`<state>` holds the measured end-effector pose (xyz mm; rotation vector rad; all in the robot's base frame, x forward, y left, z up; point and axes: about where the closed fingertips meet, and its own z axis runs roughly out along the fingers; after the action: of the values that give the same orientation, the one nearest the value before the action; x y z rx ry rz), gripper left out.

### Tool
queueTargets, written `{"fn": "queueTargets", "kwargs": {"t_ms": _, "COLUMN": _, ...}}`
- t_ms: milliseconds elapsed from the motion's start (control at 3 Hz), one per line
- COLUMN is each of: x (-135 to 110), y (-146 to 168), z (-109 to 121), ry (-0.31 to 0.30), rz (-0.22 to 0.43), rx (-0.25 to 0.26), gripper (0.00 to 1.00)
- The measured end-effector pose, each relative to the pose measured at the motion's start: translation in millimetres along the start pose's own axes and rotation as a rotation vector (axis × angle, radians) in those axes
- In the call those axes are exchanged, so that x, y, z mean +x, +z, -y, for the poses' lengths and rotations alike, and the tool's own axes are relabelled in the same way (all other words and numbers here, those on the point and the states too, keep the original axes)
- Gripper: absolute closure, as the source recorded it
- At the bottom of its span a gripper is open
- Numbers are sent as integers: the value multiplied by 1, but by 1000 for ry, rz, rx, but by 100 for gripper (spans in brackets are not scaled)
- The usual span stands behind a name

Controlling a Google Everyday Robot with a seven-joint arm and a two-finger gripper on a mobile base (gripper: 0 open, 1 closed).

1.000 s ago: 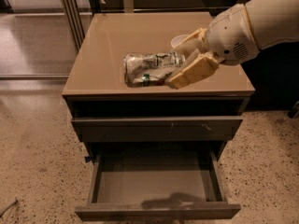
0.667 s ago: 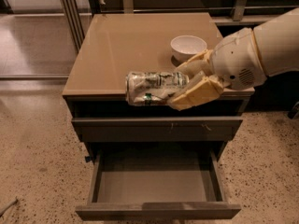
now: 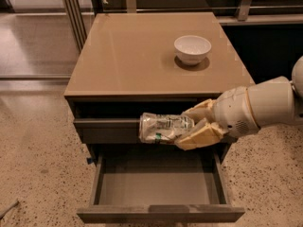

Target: Place 7up can into middle drawer

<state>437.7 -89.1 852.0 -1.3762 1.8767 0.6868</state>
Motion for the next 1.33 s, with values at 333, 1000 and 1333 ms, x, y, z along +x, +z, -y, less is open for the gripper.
{"fn": "queueTargets", "kwargs": {"t_ms": 333, "x": 7, "y": 5, "z": -2, "ry": 10, "rz": -5, "rx": -9, "gripper": 100}}
{"fn": "queueTargets", "kwargs": {"t_ms": 1000, "x": 63, "y": 35, "z": 10, "ry": -28, "rz": -57, "rx": 6, "gripper": 100}}
{"fn": "queueTargets", "kwargs": {"t_ms": 1333, "x": 128, "y": 65, "z": 32, "ry": -27, "rz": -35, "rx": 31, "gripper": 100}}
